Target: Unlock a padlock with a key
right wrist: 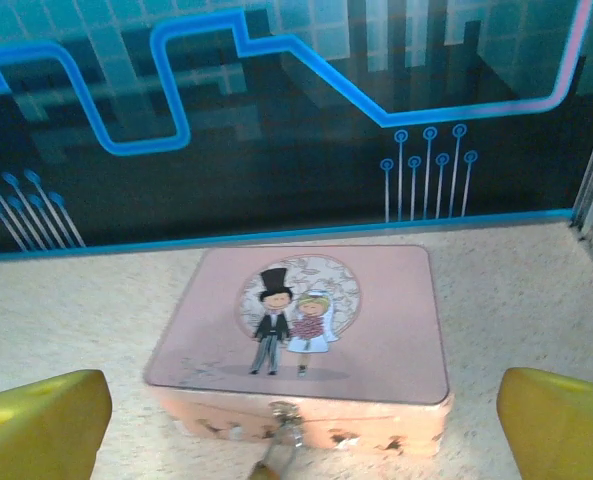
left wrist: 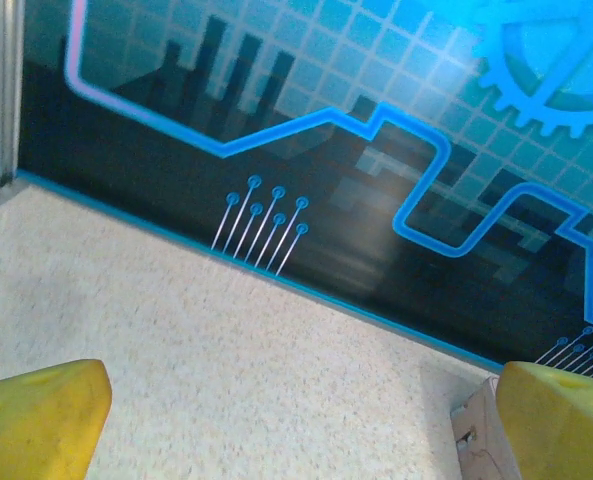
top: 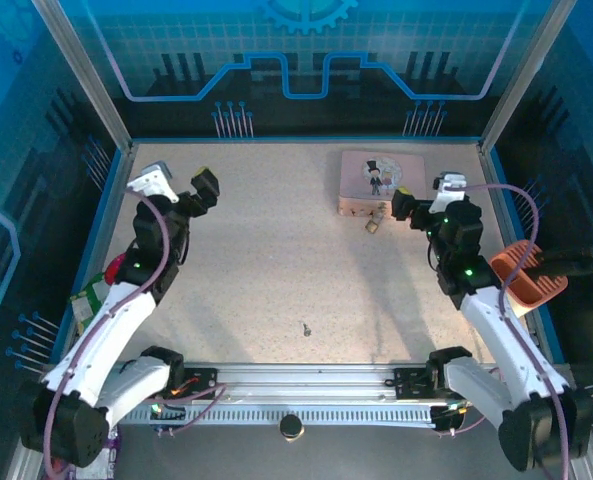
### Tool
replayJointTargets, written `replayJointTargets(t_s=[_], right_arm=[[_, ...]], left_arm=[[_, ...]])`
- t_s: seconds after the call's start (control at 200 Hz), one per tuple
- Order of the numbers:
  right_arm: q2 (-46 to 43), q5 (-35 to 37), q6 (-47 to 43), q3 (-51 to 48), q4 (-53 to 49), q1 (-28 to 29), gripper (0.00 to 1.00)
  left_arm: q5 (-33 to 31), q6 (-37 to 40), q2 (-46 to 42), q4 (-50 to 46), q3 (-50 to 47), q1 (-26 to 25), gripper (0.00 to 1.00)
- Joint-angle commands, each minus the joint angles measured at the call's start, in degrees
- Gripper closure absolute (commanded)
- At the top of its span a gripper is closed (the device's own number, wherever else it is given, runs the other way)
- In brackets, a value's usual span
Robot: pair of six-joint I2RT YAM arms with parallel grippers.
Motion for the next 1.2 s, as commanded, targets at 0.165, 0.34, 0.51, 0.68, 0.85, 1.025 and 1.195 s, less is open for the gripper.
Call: replayJointTargets(t_s=[0.165, 0.34, 0.51, 0.68, 0.85, 1.025, 1.195], right_arm=[[-9.07, -14.46, 10.09, 1.80, -18.41, -5.58, 0.00], [-5.93, -15.69, 8.67, 8.43, -29.25, 0.82, 0.00], [-2.27, -5.44, 9.66, 13.28, -38.94, 18.54, 0.01], [2.83, 1.56, 21.83, 12.32, -41.84, 35.10, 0.05], [12.16, 3.88, 35.03, 10.16, -40.61, 47.99, 0.12], [21.71, 2.46, 42.47, 10.31, -39.37, 55.39, 0.21], [29.63, -3.90, 47.32, 9.75, -36.92, 56.48, 0.27]], left_arm=[[19.75, -11.06, -5.75, -15.39, -2.77, 5.46, 0.01], [30.45, -9.16, -1.58, -22.29, 1.42, 2.63, 0.01], [27.71, -5.02, -4.95, -31.12, 2.52, -3.74, 0.01], [25.02, -3.20, -9.28, -38.66, 2.67, -4.16, 0.01], [18.58, 0.45, -12.80, -42.42, 3.89, -4.09, 0.01], [16.06, -1.01, -15.57, -41.25, 3.26, -4.14, 0.01], [12.94, -4.04, -18.05, -41.66, 1.35, -4.25, 0.01]])
